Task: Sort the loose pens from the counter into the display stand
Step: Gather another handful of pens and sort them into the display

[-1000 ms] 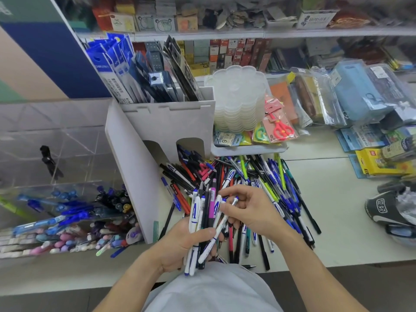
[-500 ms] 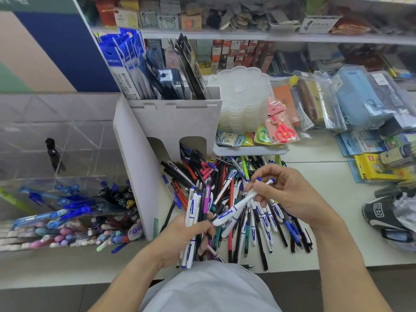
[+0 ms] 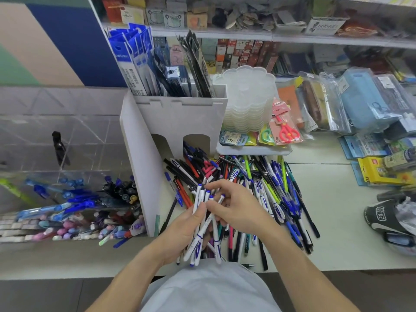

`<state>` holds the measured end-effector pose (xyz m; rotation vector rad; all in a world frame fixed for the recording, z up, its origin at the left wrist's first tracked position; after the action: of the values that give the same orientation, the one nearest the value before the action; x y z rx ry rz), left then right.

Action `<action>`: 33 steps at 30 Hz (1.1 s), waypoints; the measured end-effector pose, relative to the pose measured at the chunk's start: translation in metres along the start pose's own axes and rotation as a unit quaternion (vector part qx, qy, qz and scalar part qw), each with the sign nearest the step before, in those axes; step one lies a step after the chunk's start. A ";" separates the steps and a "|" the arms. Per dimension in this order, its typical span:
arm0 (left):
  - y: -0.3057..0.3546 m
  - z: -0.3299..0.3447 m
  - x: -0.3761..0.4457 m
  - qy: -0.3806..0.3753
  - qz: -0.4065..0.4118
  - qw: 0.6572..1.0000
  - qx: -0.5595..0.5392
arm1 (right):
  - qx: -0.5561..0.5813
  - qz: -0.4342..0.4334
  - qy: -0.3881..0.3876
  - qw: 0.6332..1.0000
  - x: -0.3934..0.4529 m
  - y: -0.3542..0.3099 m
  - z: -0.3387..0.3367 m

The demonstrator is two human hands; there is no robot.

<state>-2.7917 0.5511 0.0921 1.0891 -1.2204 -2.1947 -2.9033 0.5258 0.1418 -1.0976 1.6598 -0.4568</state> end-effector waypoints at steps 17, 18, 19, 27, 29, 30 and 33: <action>-0.014 -0.024 -0.002 0.072 0.003 0.995 0.069 | 0.081 0.059 -0.111 0.989 0.002 0.021 -0.008; -0.016 -0.025 -0.003 0.084 -0.010 0.995 0.058 | 0.082 0.057 -0.118 0.988 0.002 0.021 -0.011; -0.019 -0.025 -0.004 0.091 -0.027 0.995 0.035 | 0.085 0.055 -0.124 0.987 0.002 0.021 -0.013; -0.009 -0.023 0.001 0.089 0.016 0.996 0.026 | 0.121 0.035 -0.167 0.978 0.002 0.021 -0.016; -0.008 -0.021 0.002 0.079 0.031 0.995 0.044 | 0.130 0.032 -0.172 0.976 0.002 0.021 -0.014; -0.008 -0.020 0.002 0.077 0.031 0.995 0.047 | 0.129 0.032 -0.174 0.976 0.002 0.022 -0.012; -0.015 -0.018 0.002 0.069 0.011 0.997 0.038 | 0.112 0.030 -0.173 0.978 0.005 0.023 -0.004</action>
<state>-2.7785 0.5484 0.0733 1.2299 -1.2576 -2.0353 -2.9165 0.5325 0.1237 -0.9005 1.2970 -0.3785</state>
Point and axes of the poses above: each hand's wrist, its own x-axis towards the middle knuckle, its own z-axis out of the palm, y = z × x, the point moved 10 cm from there along x, towards the middle knuckle, and after that the axes turned 11 degrees about z, right-handed, at the moved point
